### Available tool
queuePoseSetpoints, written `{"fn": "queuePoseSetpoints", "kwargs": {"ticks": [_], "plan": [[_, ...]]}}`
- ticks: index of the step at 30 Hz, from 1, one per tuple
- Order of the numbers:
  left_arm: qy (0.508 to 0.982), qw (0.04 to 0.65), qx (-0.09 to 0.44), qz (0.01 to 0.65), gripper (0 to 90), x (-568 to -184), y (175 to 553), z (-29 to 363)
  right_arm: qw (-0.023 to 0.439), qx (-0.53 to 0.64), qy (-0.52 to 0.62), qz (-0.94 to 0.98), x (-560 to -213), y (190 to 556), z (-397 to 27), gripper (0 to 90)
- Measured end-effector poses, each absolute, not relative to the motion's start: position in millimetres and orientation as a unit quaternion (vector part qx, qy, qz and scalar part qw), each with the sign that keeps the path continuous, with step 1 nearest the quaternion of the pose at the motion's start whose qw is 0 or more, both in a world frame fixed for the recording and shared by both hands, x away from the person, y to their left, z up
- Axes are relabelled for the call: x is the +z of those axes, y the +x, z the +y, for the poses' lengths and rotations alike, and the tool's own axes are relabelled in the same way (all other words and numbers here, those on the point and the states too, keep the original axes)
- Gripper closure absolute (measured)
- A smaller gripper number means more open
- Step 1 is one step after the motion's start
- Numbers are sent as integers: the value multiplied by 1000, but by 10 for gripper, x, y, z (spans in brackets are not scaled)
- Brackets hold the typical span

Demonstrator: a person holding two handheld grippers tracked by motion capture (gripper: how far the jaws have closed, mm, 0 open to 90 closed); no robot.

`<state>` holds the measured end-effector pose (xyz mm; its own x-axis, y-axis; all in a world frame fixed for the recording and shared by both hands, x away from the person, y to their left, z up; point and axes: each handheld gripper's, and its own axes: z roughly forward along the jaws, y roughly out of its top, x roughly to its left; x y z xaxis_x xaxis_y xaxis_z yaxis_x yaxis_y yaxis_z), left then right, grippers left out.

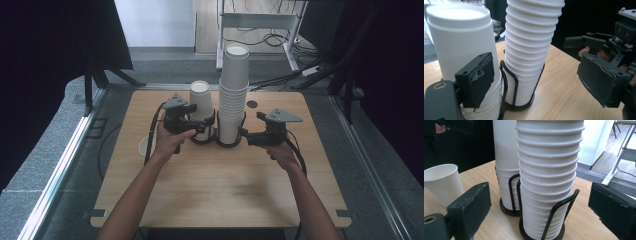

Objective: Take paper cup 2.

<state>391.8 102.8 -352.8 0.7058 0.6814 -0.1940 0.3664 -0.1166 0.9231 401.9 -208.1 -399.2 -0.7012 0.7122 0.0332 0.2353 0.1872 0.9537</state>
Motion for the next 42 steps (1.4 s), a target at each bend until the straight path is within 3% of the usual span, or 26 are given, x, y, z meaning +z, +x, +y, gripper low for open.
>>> {"fn": "queuePoseSetpoints", "kwargs": {"ticks": [10,21,42], "plan": [[738,563,165,331,121,-3196,4071,877,207,561,325,733,-3831,4221,-2000,6],[742,565,151,328,118,-3063,4261,724,213,569,319,727,-3607,4374,-1987,0],[733,579,122,334,120,-3055,4470,700,194,578,309,729,-3370,4750,-1702,0]]}}
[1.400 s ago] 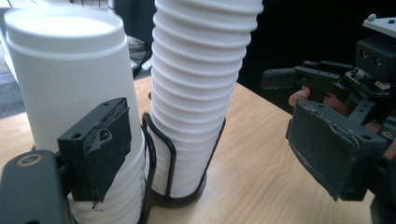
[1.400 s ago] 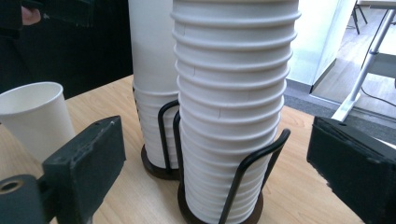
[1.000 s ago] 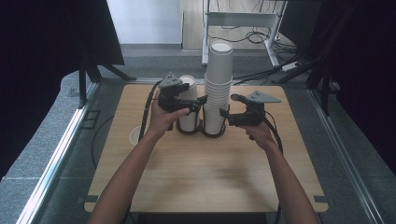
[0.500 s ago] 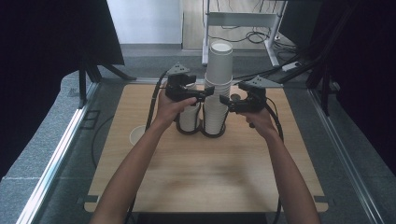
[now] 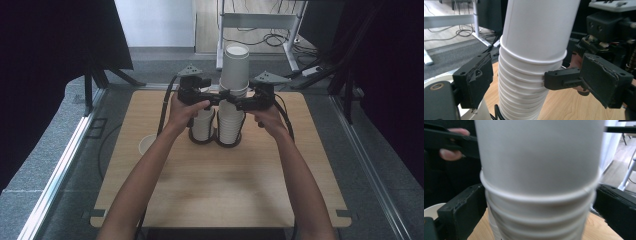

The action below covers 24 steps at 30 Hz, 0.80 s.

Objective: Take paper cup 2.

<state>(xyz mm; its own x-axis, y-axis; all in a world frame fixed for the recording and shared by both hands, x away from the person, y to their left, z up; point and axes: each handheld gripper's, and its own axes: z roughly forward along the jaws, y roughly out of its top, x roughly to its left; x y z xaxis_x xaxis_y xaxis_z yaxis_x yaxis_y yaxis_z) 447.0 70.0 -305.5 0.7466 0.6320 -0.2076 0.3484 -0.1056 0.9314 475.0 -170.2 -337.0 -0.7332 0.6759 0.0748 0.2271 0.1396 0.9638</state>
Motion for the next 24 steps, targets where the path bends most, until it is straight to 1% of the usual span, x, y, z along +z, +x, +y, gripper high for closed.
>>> {"fn": "queuePoseSetpoints", "kwargs": {"ticks": [3,4,12,17,24], "plan": [[732,581,120,335,120,-3073,4492,687,191,573,307,735,-3359,4777,-1641,4],[732,581,119,334,120,-3073,4496,685,189,572,307,737,-3358,4786,-1636,19],[733,581,123,331,124,-3029,4504,684,194,572,295,741,-3364,4789,-1637,28],[730,586,124,328,126,-3016,4532,651,188,573,298,740,-3369,4795,-1643,31],[735,579,128,328,93,-2966,4641,517,189,571,296,742,-3363,4781,-1632,31]]}}
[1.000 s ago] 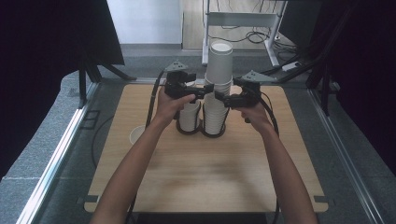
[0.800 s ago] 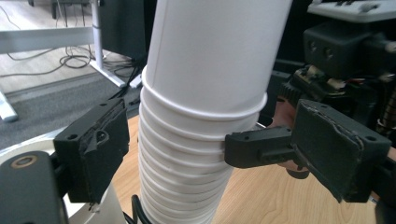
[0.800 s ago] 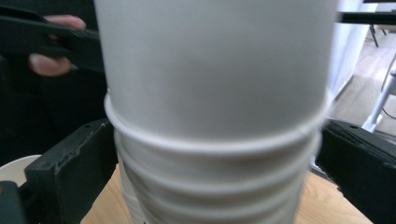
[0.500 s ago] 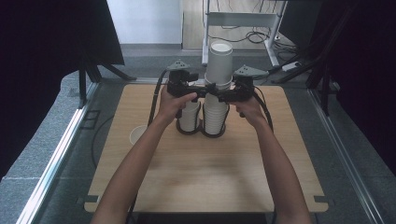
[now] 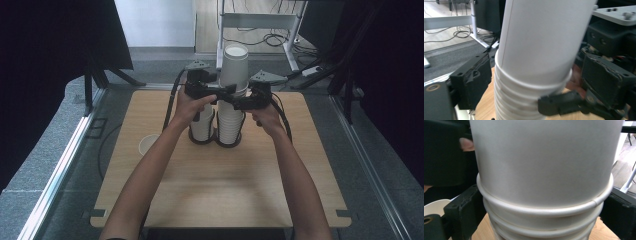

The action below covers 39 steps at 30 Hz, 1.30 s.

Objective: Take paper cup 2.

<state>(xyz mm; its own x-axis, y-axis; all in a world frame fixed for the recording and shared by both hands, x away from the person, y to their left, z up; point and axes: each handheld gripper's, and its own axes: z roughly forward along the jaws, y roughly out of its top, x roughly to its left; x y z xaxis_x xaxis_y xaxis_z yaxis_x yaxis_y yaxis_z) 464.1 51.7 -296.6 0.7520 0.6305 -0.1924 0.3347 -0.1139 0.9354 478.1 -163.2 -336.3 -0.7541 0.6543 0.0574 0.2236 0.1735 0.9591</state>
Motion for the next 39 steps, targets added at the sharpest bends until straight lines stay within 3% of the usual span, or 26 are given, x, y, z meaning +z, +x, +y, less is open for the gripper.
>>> {"fn": "queuePoseSetpoints", "kwargs": {"ticks": [22,39], "plan": [[737,570,163,325,79,-2965,4867,146,190,568,293,745,-3359,4779,-1632,34],[734,572,179,321,110,-2956,4856,127,189,570,295,743,-3367,4786,-1641,35]]}}
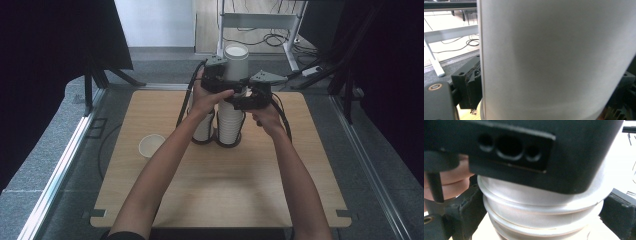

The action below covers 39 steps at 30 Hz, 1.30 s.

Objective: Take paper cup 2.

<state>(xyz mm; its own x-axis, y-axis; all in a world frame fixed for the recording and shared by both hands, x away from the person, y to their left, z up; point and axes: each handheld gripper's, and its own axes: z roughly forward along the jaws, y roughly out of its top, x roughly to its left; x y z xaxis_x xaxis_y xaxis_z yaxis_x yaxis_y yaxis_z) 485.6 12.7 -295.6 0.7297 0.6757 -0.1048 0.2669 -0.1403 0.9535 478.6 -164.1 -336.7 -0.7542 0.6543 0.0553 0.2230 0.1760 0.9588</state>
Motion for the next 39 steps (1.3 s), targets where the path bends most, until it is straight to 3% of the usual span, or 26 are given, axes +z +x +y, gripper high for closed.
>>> {"fn": "queuePoseSetpoints", "kwargs": {"ticks": [39], "plan": [[665,654,196,302,128,-2273,4691,302,190,568,293,746,-3363,4791,-1641,35]]}}
